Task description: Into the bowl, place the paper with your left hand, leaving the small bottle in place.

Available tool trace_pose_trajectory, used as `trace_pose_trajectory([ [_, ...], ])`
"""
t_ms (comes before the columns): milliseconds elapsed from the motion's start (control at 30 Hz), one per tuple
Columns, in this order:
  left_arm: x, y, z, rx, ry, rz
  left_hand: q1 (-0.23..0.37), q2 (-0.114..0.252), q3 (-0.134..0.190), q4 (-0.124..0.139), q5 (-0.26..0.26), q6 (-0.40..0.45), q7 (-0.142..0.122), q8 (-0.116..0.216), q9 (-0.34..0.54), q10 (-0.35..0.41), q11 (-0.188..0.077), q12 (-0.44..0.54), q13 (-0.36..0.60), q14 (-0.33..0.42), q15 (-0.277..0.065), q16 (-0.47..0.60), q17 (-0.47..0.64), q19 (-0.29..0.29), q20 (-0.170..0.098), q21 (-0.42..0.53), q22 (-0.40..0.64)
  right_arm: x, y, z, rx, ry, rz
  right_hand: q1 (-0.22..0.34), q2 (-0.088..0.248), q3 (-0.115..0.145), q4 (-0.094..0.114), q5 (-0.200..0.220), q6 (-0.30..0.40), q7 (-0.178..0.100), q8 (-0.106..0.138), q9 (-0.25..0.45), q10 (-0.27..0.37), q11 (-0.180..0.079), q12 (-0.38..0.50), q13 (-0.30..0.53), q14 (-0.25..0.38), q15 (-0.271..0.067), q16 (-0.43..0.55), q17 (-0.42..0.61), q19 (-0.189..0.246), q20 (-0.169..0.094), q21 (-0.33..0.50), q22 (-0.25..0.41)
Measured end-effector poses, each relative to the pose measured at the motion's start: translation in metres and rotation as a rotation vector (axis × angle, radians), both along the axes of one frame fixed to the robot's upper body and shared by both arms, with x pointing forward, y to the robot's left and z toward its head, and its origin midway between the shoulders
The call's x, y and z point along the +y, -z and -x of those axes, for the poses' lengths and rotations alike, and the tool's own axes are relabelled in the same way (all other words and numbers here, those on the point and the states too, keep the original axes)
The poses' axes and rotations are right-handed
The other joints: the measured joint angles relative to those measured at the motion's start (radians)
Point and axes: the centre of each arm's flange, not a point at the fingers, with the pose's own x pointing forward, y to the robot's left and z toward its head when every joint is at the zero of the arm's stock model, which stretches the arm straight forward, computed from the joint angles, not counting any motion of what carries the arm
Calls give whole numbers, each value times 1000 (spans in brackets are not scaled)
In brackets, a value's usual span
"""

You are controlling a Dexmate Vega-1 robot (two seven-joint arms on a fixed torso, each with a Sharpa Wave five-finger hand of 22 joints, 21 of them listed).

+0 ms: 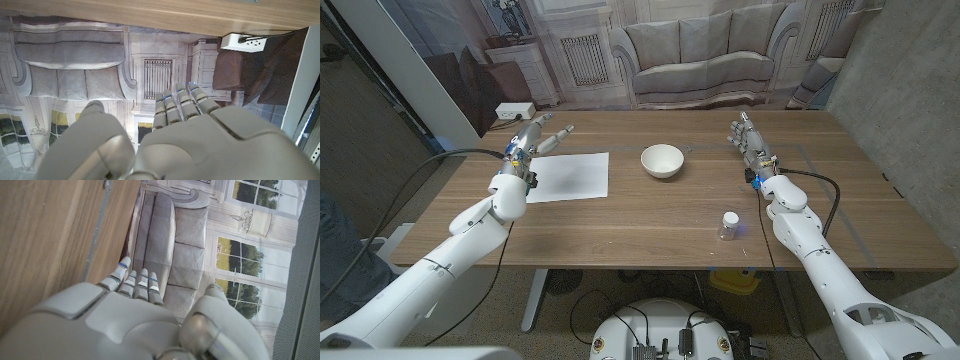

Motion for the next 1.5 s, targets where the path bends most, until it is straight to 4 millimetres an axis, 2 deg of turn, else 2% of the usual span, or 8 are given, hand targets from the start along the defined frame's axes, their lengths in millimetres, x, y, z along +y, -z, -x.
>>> trace_pose_trajectory([
  [467,-3,0,-2,33,-24,-22,8,-3,-4,-4,0,6,-6,0,0,-4,4,-7,0,0,0,0,0,0,0,-6,0,-2,-1,0,3,1,0,0,0,0,0,0,0,0,0,0,0,0,0,0,0,0,0,0,0,0,-11,0],
  [667,-5,1,-1,43,-37,-31,18,-5,-4,-12,0,6,-6,-2,0,-11,-4,-8,0,-11,0,-8,0,0,0,-6,0,-2,-1,0,3,-1,1,0,0,0,0,0,0,0,0,0,0,0,0,0,4,4,0,0,4,4,-12,0],
  [733,-6,2,-1,46,-40,-33,19,-6,-5,-13,0,10,-15,-6,0,-11,-4,-13,0,-11,0,-8,0,0,0,-6,0,-2,-1,1,3,-2,1,0,0,0,0,0,0,0,0,0,0,0,0,0,4,4,0,0,4,4,-12,0],
  [800,-7,3,0,49,-43,-36,29,-8,-10,-18,4,6,-19,-10,0,-17,-9,-13,0,-11,0,-8,0,-6,31,-6,0,-3,0,1,4,-3,1,0,0,0,0,0,0,0,0,0,0,0,0,0,4,4,0,0,7,0,-12,0],
  [933,-8,4,0,55,-55,-42,38,-12,-14,-22,4,-13,-38,-18,0,-25,-25,-19,5,-20,-1,-8,4,24,136,-2,5,-4,1,1,5,-4,-1,0,0,0,0,0,0,0,0,0,0,0,0,0,4,4,0,0,7,0,-12,0],
  [1033,-9,5,0,61,-68,-44,43,-17,-18,-26,4,-11,-44,-18,0,-31,-31,-19,5,-20,-1,-8,5,36,168,4,5,-5,2,2,7,-3,-1,0,0,0,0,0,0,0,0,0,6,-6,0,0,4,4,0,0,7,0,-17,0],
  [1133,-10,6,0,67,-77,-47,43,-17,-18,-26,4,-14,-50,-18,0,-29,-40,-19,5,-20,-1,-8,5,42,181,4,5,-6,3,2,9,-3,-2,0,0,0,0,-6,0,0,0,0,6,-6,0,0,4,4,0,0,7,0,-17,3],
  [1500,-13,9,-3,88,-110,-63,43,-17,-23,-29,4,-20,-56,-22,0,-31,-42,-19,5,-20,-1,-8,5,48,188,4,8,-7,6,0,19,-4,-5,0,0,0,0,-6,5,-5,0,0,6,-6,0,0,4,4,0,0,7,0,-21,5],
])
